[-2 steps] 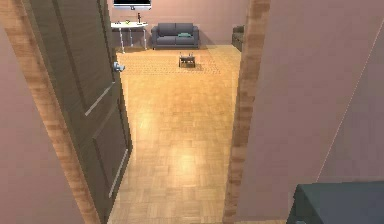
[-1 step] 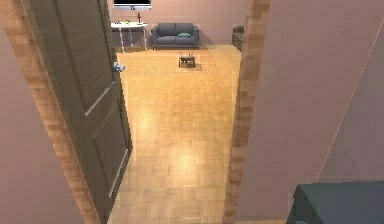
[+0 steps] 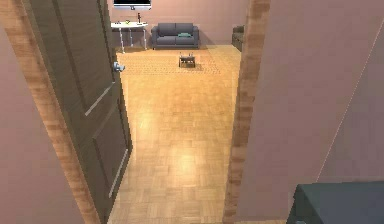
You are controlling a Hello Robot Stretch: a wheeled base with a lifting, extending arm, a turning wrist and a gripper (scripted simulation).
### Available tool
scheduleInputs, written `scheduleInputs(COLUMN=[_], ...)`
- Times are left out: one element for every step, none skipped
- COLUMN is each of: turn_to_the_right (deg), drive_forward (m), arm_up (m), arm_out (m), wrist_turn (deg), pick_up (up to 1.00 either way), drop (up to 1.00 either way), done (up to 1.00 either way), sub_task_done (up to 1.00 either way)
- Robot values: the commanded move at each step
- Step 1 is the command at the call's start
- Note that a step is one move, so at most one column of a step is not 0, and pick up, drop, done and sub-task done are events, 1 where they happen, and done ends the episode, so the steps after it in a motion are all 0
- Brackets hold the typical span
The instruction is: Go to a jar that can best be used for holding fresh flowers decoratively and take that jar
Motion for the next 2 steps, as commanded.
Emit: scheduleInputs(turn_to_the_right=[0.0,0.0], drive_forward=[0.0,0.0], arm_up=[0.0,0.0], arm_out=[0.0,0.0], wrist_turn=[45.0,18.0], pick_up=[0.0,0.0], drop=[0.0,0.0], done=[0.0,0.0], sub_task_done=[0.0,0.0])
